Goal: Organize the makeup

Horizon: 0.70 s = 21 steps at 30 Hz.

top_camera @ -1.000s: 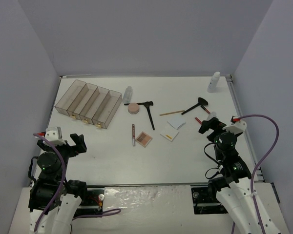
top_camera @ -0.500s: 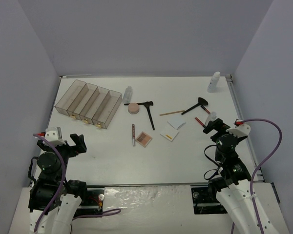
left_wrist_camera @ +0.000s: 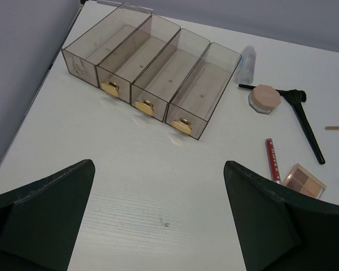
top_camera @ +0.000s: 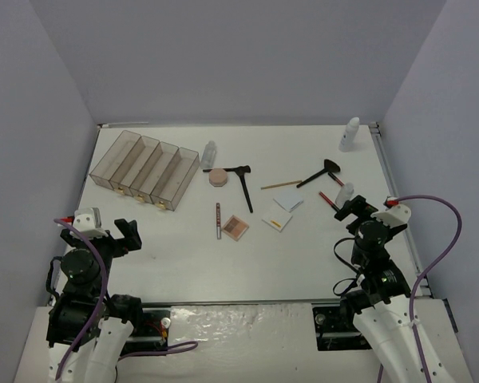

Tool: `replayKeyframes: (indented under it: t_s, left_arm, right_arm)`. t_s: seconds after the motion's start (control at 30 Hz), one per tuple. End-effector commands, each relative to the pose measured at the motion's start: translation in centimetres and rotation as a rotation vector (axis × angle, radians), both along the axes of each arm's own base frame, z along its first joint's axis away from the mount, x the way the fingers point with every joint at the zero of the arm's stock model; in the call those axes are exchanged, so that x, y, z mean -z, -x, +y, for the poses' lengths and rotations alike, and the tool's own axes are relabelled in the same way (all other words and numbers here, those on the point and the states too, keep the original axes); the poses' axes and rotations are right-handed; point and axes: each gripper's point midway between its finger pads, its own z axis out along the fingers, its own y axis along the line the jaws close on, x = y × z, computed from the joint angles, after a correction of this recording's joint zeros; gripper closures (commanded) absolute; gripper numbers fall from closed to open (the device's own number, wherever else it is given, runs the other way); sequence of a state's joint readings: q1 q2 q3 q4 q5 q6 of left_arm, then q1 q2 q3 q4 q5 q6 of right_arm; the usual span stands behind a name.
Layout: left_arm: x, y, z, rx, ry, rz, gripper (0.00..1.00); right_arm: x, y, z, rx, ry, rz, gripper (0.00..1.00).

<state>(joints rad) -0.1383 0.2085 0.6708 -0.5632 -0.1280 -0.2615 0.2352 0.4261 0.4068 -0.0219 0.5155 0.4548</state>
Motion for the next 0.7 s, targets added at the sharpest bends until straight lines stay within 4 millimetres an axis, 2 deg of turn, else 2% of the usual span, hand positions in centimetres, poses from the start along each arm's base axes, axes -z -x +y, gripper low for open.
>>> replayKeyframes:
  t_s: [0.0,0.1,0.2,0.37,0.47,0.67]
  left_arm:
    - [-1.4,-0.8,-0.2,0.013,-0.011,-0.046,0.03]
    - [-1.4,-0.8,-0.2,0.013,-0.011,-0.043,0.03]
    - [-1.3,-0.9,-0.2,0.013,-0.011,-0.039,0.03]
    - [-1.4,-0.8,-0.2,0.011,-0.011,-0.047,0.03]
    - [-1.4,-0.8,-0.2,0.010,-0.010,-0.047,0.03]
    - [-1.7,-0.6,-0.3,0.016,-0.010,-0.059,0.03]
  right_arm:
    - [-3.1,-0.1,-0.9,0.052,-0.002,-0.087,0.00]
    - [-2.7,0.2,-1.4,0.083,0.004,-0.073,0.00]
    - [-1.3,0.8,-2.3,0.150,0.004,-0.022,0.00]
    - [-0.3,0.3,-2.8,0.207,0.002,0.043,0.00]
    - [0.6,-0.6,-2.8,0.232,0.018,0.102,0.01]
    - [1.3,-4.4,-1.9,0.188,0.113,0.209,0.10]
